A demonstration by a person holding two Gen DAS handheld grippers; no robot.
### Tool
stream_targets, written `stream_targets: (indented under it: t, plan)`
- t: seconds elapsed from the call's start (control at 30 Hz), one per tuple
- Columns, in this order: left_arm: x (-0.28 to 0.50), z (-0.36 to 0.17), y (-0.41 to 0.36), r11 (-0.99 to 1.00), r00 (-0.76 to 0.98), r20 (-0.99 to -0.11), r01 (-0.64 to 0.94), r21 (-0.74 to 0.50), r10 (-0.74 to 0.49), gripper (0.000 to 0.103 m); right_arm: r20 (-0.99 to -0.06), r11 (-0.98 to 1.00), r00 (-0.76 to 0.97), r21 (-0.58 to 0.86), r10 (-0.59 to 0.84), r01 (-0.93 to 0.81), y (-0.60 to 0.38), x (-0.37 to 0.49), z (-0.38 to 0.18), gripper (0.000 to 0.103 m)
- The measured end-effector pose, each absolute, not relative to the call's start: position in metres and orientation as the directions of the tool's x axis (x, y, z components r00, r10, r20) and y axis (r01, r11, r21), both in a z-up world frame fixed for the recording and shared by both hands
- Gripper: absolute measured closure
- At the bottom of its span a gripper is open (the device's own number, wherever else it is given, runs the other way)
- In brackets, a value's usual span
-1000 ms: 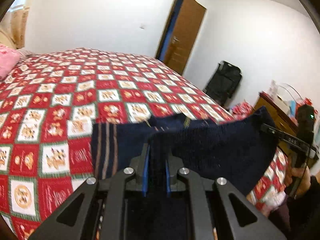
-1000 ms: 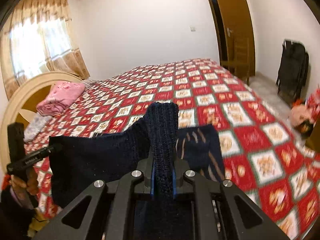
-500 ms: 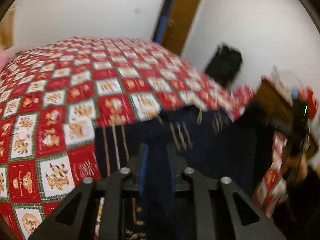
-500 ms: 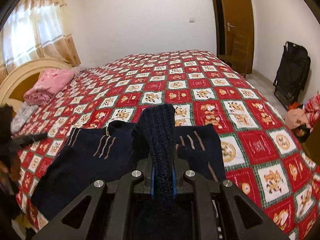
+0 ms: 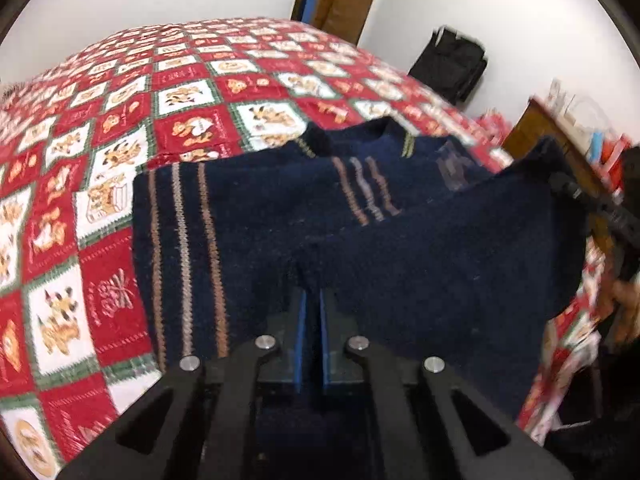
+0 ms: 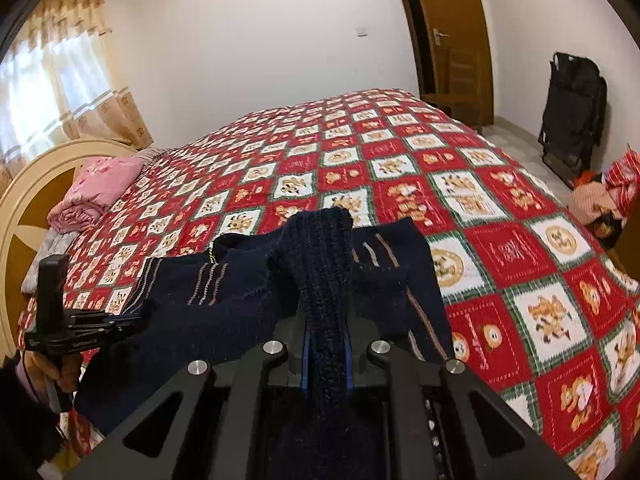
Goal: Fold small clothes
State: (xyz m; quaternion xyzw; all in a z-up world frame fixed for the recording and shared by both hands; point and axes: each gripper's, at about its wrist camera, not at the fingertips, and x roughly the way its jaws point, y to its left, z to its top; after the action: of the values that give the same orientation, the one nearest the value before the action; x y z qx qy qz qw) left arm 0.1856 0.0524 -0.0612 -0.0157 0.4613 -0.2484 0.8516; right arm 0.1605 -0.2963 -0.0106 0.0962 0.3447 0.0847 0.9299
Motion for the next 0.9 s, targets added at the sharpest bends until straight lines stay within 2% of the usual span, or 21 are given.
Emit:
stream_targets:
  t: [0.27, 0.37, 0.47, 0.53, 0.67, 0.83, 0.9]
  plan:
    - [0.167, -0.006, 0.062, 0.884, 0.606, -0.652, 0.392, -0.254, -0.456, 0.097, -0.553, 0.974, 0.804, 0.178, 0.219, -0.143, -0.290, 0.150, 0.029, 0.091]
    - [0.171, 0.007, 0.065, 0.890, 0.636, -0.630, 0.386, -0.240, -0.446, 0.097, -0.539, 0.977, 0.815, 0.146, 0.211, -0.156, -0.285, 0.152, 0.038, 0.091]
    - [0.175, 0.002, 0.065, 0.905, 0.643, -0.647, 0.378, -0.198, -0.410, 0.097, -0.551, 0.978, 0.809, 0.149, 0.207, -0.149, -0.285, 0.155, 0.034, 0.091]
    - [0.180, -0.009, 0.064, 0.895, 0.602, -0.676, 0.392, -0.214, -0.425, 0.096, -0.565, 0.978, 0.800, 0.154, 0.203, -0.139, -0.287, 0.156, 0.027, 0.091]
    - [0.190, -0.029, 0.061, 0.931, 0.614, -0.713, 0.331, -0.156, -0.338, 0.096, -0.574, 0.973, 0.790, 0.196, 0.214, -0.120, -0.294, 0.158, 0.021, 0.091]
    - [0.197, -0.028, 0.067, 0.914, 0.592, -0.703, 0.336, -0.228, -0.393, 0.096, -0.581, 0.977, 0.788, 0.171, 0.203, -0.126, -0.294, 0.163, 0.023, 0.091]
    - [0.200, -0.030, 0.062, 0.890, 0.539, -0.721, 0.376, -0.257, -0.436, 0.092, -0.584, 0.977, 0.786, 0.170, 0.204, -0.127, -0.294, 0.164, 0.020, 0.091]
